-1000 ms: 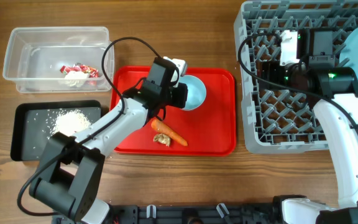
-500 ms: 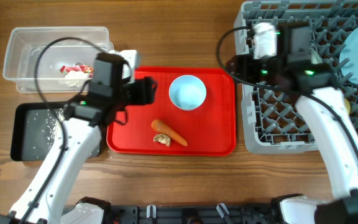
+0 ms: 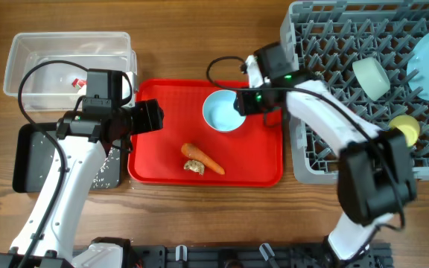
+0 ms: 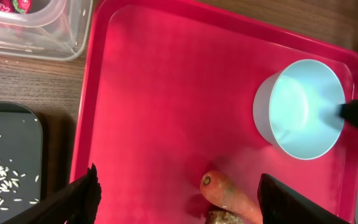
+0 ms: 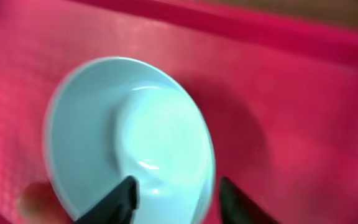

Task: Sort waste into correct bins and load items into the dishwasher rack
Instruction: 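Grasp the blue bowl with right gripper and place it in the rack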

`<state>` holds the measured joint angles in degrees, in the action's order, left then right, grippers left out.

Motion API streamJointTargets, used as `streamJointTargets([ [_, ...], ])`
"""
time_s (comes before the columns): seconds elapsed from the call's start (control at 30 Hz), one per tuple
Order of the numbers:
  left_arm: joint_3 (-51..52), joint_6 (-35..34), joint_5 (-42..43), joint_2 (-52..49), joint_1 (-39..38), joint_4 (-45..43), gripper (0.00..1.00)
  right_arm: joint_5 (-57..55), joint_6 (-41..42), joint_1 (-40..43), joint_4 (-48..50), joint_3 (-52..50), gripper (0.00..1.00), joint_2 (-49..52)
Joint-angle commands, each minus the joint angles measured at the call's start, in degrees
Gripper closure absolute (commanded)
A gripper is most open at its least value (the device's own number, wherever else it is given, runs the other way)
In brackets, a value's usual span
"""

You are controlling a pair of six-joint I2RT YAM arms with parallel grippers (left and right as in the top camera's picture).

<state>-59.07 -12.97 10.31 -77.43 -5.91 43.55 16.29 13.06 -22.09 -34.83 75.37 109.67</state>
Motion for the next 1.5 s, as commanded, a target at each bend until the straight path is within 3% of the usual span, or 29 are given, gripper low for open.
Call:
streamJointTargets([
  [0.0, -0.17, 0.07, -0.11, -0.37, 0.31, 0.04, 0.17, -1.11, 2.86, -0.46, 0.72, -0.02, 0.78, 4.79],
  [0.13, -0.17, 0.07, -0.13, -0.37, 0.31, 0.07, 0.17, -4.79, 5.51, -0.2, 1.03, 0.24, 0.95, 4.57],
  [0.37, -0.17, 0.07, -0.11, -0.37, 0.31, 0.02, 0.17, -12.24, 5.07, 0.76, 1.18, 1.68, 0.96, -2.51],
  [0.53, -0.17, 0.07, -0.11, -0.37, 0.31, 0.04, 0.16, -25.18, 4.31, 3.19, 1.4, 1.68, 0.96, -13.64],
  [0.67, -0.17, 0.07, -0.13, -0.37, 0.31, 0.02, 0.16, -40.46, -2.8, 6.05, 4.17, 1.68, 0.96, -21.55],
  [0.87, -0.17, 0.04, -0.11, -0.37, 0.31, 0.04, 0.16, -59.91, -13.51, 10.73, 12.57, 1.66, 0.96, -23.54],
  [1.23, -0.17, 0.04, -0.11, -0.37, 0.31, 0.07, 0.16, -69.81, -31.23, 19.89, 40.3, 1.66, 0.96, -15.65],
  [1.47, -0.17, 0.04, 0.13, -0.37, 0.31, 0.04, 0.16, -72.24, -51.67, 25.05, 61.29, 1.66, 0.96, -2.21],
])
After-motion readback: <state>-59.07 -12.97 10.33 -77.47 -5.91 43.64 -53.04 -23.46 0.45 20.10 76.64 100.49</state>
